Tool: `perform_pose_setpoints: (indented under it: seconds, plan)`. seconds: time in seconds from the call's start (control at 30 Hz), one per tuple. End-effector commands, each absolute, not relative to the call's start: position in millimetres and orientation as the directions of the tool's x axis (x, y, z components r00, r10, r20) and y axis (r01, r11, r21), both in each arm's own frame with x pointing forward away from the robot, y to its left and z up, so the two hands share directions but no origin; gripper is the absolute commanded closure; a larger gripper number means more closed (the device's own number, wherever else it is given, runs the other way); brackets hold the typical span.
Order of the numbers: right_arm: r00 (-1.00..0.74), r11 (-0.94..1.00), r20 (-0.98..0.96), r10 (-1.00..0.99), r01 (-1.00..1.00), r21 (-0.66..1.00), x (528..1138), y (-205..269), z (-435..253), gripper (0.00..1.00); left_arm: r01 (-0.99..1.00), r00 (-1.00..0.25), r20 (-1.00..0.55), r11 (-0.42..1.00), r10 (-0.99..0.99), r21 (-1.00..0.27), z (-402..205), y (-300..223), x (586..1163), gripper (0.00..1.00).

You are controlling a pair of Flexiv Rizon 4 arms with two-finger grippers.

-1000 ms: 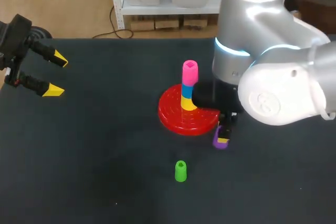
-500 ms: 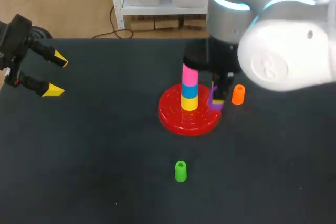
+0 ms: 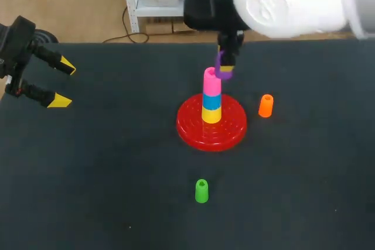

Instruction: Pick up and stack the cylinders on the red base in this order: pink,purple,orange,green

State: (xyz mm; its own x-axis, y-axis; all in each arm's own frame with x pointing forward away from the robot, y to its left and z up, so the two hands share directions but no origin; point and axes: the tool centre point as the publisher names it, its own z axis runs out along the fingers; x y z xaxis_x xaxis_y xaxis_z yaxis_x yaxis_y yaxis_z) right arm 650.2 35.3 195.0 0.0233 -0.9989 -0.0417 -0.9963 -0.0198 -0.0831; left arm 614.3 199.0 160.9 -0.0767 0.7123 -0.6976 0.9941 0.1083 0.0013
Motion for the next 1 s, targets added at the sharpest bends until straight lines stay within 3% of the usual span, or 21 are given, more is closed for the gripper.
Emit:
perform_pose_setpoints:
  seconds: [0.03,1.0]
  plan:
    - [0.029,-0.029,0.006,-1.000,-1.000,0.001,672.9,53.2,199.2,1.00,0.994,-0.075,-0.699,0.109,0.711,0.005,160.2,199.5,613.2,0.00]
    - [0.018,-0.018,0.024,-1.000,-1.000,0.021,662.9,56.6,178.9,1.00,0.994,-0.075,-0.699,0.109,0.711,0.005,160.2,199.5,613.2,0.00]
